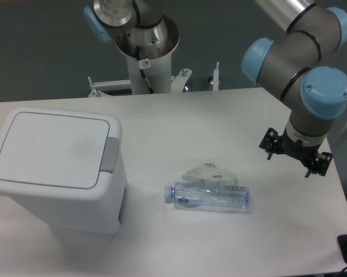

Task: Open the trash can
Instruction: 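Move the gripper over the bottle toward the trash can's grey lid button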

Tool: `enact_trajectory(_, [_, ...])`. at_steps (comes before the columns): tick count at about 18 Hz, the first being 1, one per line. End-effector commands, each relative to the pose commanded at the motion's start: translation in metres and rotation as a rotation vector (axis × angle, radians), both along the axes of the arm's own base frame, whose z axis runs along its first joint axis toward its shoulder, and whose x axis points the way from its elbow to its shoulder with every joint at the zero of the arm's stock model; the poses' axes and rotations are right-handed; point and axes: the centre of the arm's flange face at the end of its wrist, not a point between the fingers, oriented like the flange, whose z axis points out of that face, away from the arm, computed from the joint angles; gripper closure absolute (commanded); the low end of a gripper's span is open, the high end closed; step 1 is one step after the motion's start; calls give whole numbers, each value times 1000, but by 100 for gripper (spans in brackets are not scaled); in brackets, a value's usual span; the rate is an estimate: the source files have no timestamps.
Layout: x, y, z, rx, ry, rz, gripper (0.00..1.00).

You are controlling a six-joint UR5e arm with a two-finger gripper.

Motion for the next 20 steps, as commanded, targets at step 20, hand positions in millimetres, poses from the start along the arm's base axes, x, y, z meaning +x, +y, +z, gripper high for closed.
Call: enact_trajectory(20, [143,104,74,301,-196,335,0])
